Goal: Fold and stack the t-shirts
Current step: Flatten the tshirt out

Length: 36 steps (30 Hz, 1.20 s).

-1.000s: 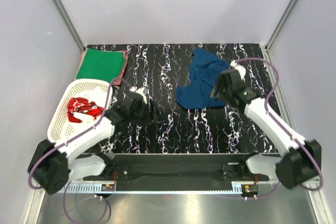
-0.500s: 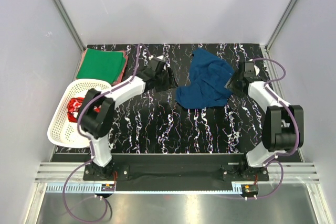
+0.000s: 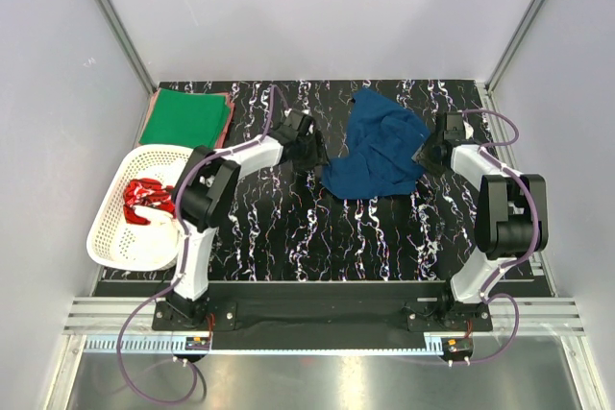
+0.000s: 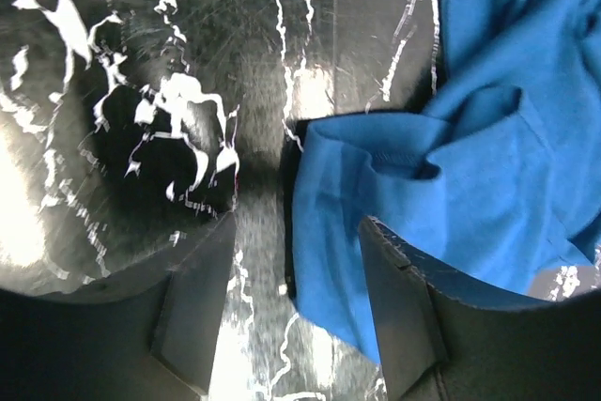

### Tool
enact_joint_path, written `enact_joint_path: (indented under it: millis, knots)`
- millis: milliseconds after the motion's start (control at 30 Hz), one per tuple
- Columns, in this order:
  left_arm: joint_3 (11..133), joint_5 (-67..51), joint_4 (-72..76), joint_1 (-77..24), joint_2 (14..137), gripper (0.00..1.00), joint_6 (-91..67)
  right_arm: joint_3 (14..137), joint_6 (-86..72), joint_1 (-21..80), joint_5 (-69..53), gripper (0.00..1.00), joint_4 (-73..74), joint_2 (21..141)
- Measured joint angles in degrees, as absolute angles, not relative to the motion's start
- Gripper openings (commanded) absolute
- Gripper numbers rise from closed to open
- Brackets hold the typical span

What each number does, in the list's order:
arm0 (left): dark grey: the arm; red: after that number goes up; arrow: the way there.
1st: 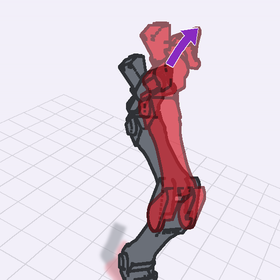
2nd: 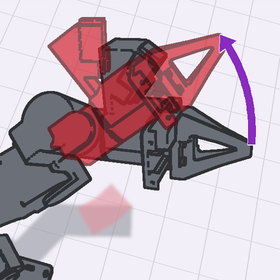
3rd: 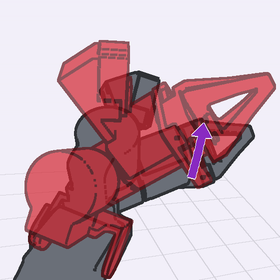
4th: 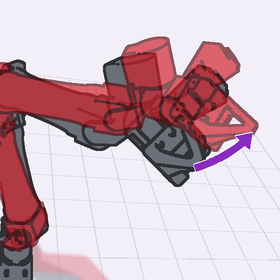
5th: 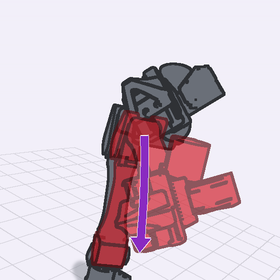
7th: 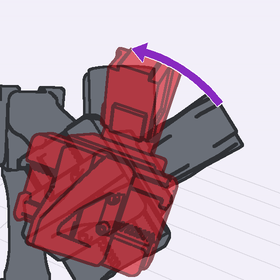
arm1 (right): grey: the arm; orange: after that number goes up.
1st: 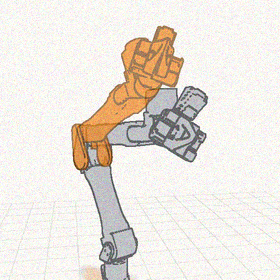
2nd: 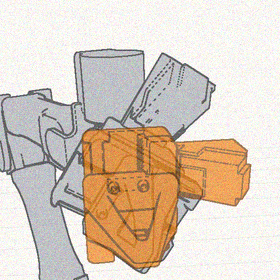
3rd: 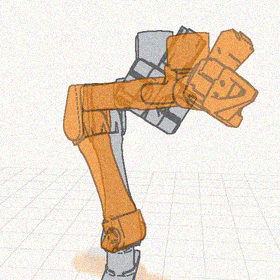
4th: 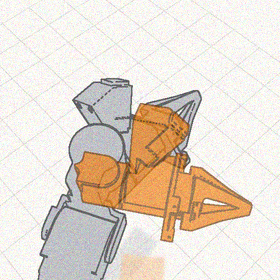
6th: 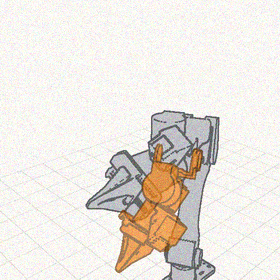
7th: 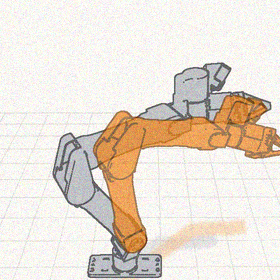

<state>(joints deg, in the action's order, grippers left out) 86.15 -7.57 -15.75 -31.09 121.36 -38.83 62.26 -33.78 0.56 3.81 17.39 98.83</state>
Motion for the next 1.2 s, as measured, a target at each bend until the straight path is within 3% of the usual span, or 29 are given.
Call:
enact_joint_path:
  millis: [233,333,367,400,500,700,967,1200]
  knots:
    - [90.52,-10.17,-14.7,-30.7,125.38,0.52,-39.97,62.22,-34.46,0.56,4.05,0.54,16.75,98.83]
    - [90.61,-12.64,-13.56,-30.35,126.19,0.21,-41.58,62.24,-34.79,0.56,4.08,0.44,16.58,98.87]
    - [90.61,-13.56,-13.28,-30.22,126.52,0.06,-42.17,62.26,-34.83,0.56,4.08,0.39,16.58,98.98]
    - [90.61,-14.57,-13.17,-30.02,126.87,0.0,-42.74,62.33,-35.03,0.56,4.12,0.25,16.58,99.09]
    - [90.54,-17.47,-13.17,-29.26,127.17,0.0,-43.88,62.63,-34.79,0.56,4.4,0.0,16.4,99.33]
    - [90.39,-20.51,-15.88,-25.63,121.78,0.0,-44.95,69.89,-34.28,0.51,2.96,0.0,18.92,99.09]
    - [100.55,-12.16,-27.99,-17.85,96.05,0.0,-39.53,86.28,-31.24,0.51,3.9,0.0,23.07,86.17]
    - [101.23,-4.32,-32.18,-15.77,74.67,0.0,-35.94,93.82,-28.88,0.51,10.5,0.0,29.17,72.38]
